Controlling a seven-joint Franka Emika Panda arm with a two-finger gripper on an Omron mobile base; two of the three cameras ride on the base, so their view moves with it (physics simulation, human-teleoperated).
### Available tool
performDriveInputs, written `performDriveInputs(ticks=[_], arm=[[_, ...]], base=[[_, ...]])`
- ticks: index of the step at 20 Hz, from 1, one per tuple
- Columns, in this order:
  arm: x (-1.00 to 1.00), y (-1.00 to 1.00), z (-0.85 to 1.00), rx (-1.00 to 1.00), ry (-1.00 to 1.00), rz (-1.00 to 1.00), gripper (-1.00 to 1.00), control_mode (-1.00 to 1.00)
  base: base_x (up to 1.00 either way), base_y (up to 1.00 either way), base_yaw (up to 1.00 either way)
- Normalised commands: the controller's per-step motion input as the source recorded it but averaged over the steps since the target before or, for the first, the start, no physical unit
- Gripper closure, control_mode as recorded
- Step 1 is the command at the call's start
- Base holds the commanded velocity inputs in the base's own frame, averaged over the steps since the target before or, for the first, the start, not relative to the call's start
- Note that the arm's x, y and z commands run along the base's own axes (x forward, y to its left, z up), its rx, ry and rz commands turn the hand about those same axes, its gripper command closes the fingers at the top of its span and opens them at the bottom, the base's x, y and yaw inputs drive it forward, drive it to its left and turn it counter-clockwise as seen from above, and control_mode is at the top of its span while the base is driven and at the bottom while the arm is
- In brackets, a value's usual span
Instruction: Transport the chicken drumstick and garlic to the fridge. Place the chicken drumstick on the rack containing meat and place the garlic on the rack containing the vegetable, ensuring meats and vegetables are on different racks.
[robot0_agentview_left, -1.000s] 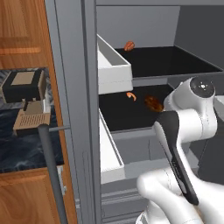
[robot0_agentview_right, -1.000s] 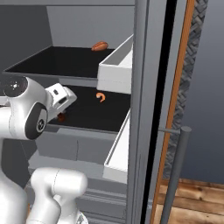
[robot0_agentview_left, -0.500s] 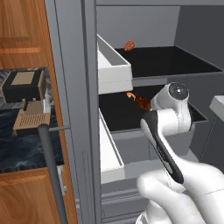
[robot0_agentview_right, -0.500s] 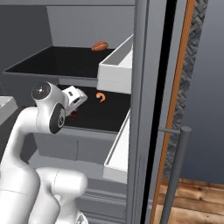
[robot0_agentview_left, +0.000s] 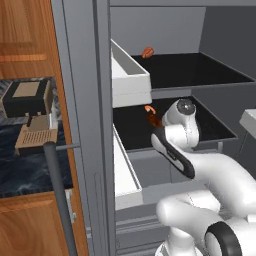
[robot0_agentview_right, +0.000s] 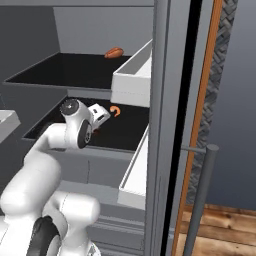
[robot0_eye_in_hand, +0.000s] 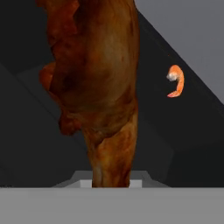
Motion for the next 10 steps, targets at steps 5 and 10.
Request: performDriveInputs(ticks=[5, 10], arm=[[0.69, -0.04, -0.49, 0.0, 0.06, 0.0, 1.0, -1.0], [0.64, -0.04, -0.39, 0.0, 0.08, 0.0, 1.0, -1.0]], base=[[0.0, 0.0, 0.0], [0.0, 0.0, 0.0]])
